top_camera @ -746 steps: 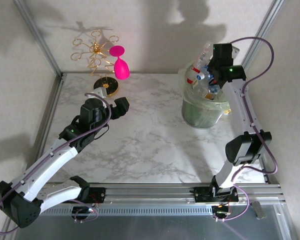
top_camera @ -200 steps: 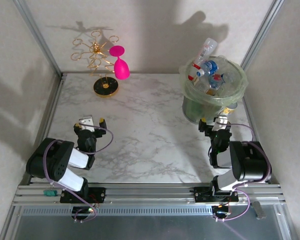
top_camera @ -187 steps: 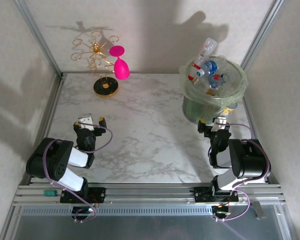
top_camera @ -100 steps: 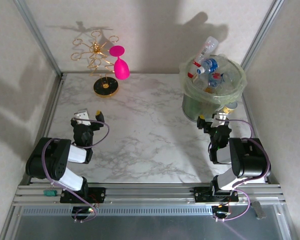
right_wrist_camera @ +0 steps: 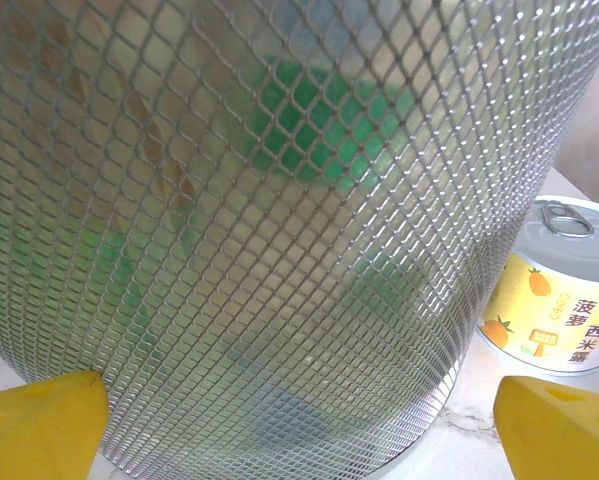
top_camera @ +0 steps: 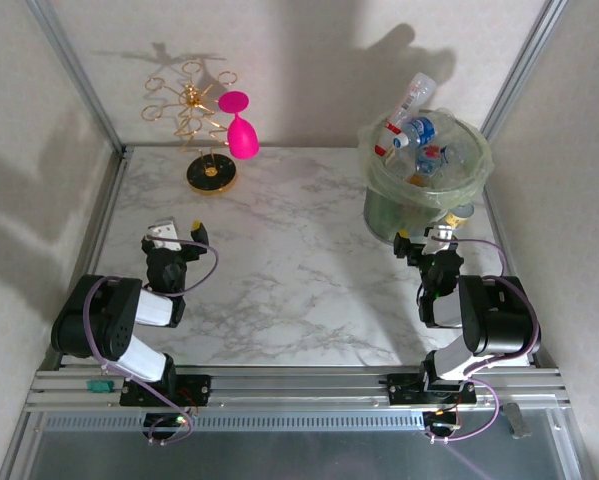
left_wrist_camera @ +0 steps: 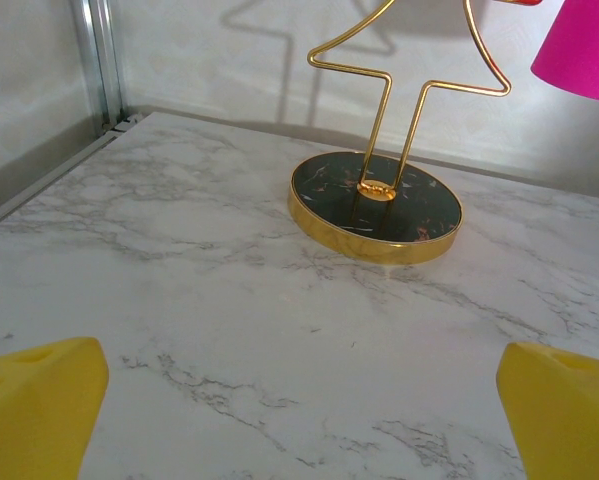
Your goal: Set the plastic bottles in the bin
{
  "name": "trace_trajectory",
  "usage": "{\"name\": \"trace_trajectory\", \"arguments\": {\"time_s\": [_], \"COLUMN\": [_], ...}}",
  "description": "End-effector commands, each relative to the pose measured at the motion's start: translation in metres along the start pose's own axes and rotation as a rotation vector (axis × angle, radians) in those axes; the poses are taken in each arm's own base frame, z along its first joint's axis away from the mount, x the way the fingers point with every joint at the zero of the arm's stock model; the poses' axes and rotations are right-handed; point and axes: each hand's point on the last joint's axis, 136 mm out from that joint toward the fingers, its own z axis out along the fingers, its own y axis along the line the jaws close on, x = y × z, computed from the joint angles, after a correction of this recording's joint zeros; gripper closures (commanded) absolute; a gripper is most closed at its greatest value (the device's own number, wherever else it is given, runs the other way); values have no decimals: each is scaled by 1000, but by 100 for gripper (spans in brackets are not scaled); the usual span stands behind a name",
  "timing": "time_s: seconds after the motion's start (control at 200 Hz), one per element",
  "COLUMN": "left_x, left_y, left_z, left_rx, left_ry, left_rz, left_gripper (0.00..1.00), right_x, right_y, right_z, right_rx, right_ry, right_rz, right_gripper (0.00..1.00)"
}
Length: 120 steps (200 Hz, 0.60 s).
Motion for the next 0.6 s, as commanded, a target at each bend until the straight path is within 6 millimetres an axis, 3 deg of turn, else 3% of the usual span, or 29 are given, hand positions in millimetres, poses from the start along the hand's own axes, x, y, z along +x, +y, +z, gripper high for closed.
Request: {"name": "trace_trajectory", "arguments": {"time_s": [0.0, 0.596], "left_x": [-3, -3], "left_y": [-3, -3], "left_z": [1, 1], "left_rx": [13, 7], "left_ry": [-6, -11], "left_rz": [-13, -9], "left_gripper": [1, 1], "right_x": [-13, -13], "right_y": [-2, -2], "right_z": [4, 4], "right_rx": [3, 2], "right_ry": [-41, -40], "right_rz": [7, 6], "right_gripper": [1, 1]}}
